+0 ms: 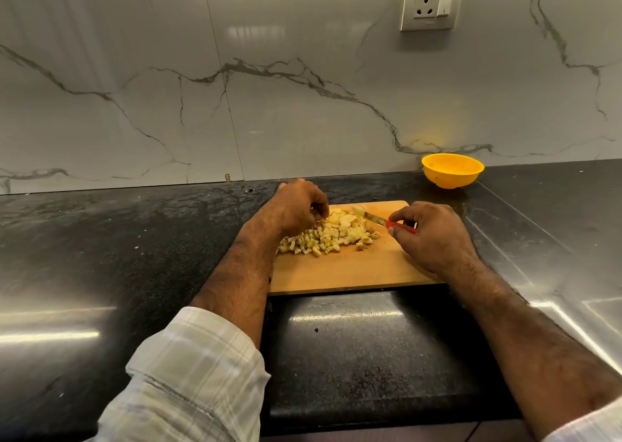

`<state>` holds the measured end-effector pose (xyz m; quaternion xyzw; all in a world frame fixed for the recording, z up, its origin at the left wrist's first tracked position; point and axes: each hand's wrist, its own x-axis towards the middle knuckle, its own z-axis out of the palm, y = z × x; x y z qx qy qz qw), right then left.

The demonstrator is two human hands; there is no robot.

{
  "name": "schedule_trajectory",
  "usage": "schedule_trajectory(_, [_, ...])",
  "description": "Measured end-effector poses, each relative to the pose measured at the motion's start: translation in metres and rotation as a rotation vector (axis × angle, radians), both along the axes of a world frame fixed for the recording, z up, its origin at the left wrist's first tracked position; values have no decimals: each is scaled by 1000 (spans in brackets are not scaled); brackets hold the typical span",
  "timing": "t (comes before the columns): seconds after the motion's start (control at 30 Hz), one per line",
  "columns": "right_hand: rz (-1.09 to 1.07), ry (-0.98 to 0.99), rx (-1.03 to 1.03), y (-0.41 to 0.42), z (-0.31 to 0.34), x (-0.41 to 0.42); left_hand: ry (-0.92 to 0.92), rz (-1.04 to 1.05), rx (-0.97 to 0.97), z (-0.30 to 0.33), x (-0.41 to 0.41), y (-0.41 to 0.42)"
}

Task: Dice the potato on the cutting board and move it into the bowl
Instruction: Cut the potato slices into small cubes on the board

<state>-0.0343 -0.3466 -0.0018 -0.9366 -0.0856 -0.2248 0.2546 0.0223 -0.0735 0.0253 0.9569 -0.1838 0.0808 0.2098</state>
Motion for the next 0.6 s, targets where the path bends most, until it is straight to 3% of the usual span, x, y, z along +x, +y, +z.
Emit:
schedule_trajectory(0.2, [-87, -12, 88, -7, 2, 3, -162, 41, -489, -5, 3, -18])
schedule_trajectory(0.3, [-155, 26, 100, -14, 2, 3, -135, 85, -547, -8, 4, -55])
schedule_trajectory(0.4, [-189, 44, 87, -17, 4, 2, -173, 145, -402, -12, 8, -93])
schedule_trajectory(0.53, [-197, 93, 21, -15, 4, 0, -86, 184, 54, -17, 9, -122])
schedule_trajectory(0.6, [-187, 186, -23, -14, 4, 1, -60, 187, 177, -19, 12, -124])
